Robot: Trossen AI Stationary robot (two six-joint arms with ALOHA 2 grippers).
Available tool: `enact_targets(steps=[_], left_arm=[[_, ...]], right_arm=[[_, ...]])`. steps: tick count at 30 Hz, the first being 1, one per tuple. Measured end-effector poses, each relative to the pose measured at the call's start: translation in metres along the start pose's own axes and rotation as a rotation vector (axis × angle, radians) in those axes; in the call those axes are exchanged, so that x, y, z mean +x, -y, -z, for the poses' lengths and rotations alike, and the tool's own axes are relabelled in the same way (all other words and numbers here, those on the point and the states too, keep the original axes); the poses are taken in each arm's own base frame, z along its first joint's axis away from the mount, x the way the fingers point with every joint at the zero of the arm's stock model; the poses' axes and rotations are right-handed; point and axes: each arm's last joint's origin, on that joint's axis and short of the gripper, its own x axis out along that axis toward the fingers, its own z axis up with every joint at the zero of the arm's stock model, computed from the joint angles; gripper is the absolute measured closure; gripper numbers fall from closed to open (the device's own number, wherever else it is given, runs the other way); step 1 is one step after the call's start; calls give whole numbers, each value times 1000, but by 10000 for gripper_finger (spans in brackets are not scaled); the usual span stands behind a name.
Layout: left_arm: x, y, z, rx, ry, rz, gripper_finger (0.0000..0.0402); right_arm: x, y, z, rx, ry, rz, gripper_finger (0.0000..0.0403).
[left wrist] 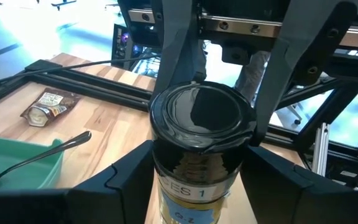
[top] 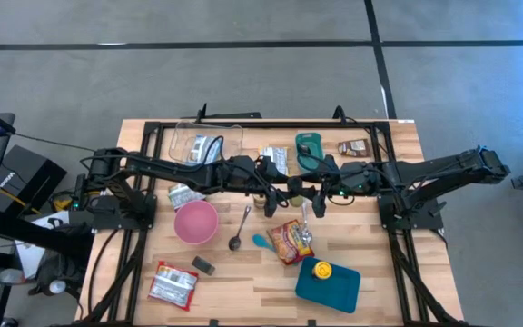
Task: Pick & Place Food Item
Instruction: Put the black seasoning bottle into the blue bin
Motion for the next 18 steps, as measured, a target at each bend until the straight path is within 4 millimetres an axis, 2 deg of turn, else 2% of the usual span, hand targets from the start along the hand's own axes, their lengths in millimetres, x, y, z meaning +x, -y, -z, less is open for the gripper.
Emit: enact_targets(steps=[3,10,18], left_arm=[[0,0,0,-10,1,2,192],[0,0,0,-10,-1,10,204],[0,0,0,-11,1,6,205]], right_arm=[[0,0,0,2,3,-3,213],[0,-1,-3,50,23,-15,154],[0,0,-4,74,32,-15,145]])
